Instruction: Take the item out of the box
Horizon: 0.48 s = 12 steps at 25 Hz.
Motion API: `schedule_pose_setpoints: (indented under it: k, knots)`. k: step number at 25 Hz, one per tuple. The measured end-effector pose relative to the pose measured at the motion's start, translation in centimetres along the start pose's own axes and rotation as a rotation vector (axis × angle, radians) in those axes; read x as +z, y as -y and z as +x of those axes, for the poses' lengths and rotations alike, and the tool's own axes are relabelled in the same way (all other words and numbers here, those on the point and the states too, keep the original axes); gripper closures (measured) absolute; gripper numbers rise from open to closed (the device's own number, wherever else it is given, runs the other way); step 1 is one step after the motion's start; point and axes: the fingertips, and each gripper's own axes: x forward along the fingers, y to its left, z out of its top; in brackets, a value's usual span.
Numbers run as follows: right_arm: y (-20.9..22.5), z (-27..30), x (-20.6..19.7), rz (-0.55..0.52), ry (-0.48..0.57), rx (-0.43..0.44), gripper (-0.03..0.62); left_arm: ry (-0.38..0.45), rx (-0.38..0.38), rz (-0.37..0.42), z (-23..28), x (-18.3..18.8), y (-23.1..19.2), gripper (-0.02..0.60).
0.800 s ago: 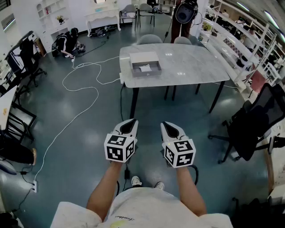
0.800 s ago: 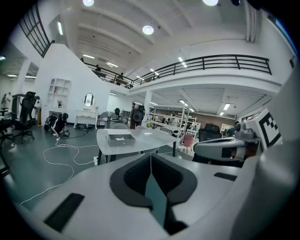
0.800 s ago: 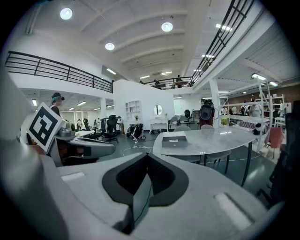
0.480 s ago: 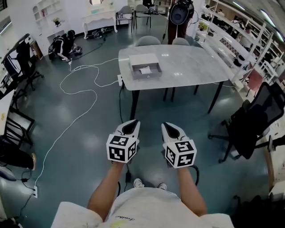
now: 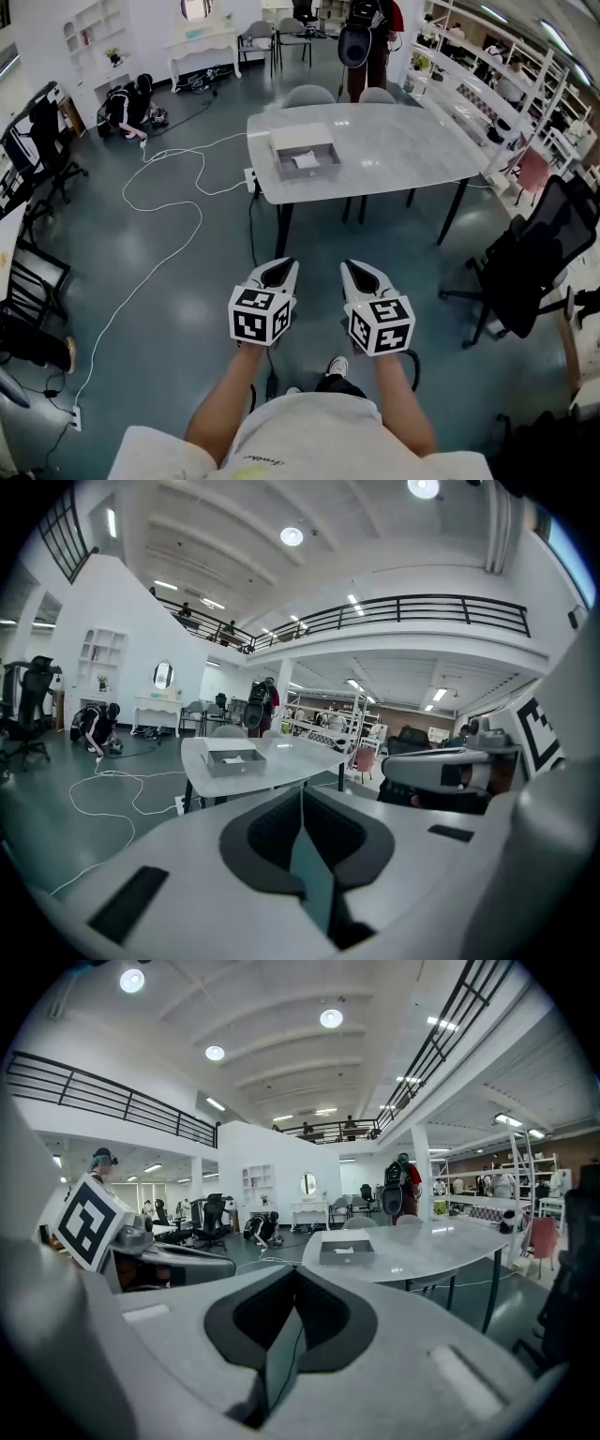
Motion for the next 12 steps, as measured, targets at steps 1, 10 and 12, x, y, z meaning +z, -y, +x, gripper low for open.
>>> schedule_pose_setpoints:
  k: [1,10,12]
  knots:
    - [0.3,0.4,0.1,0.001,0.001,0.002,0.589,-0.001,0.000,0.000,0.4,0.2,-0.2,0.565]
    - [4.1,5.5,0.6,0.037,0.002,0.046,0.589,-0.021,0.033,0.000,5.9,1.7,-2.5,0.565]
    - [5.6,7.0,1.0,0.051,-0.005,0.059,0.589,-0.033,0.039,-0.007,7.8,2.5,-2.9,0.565]
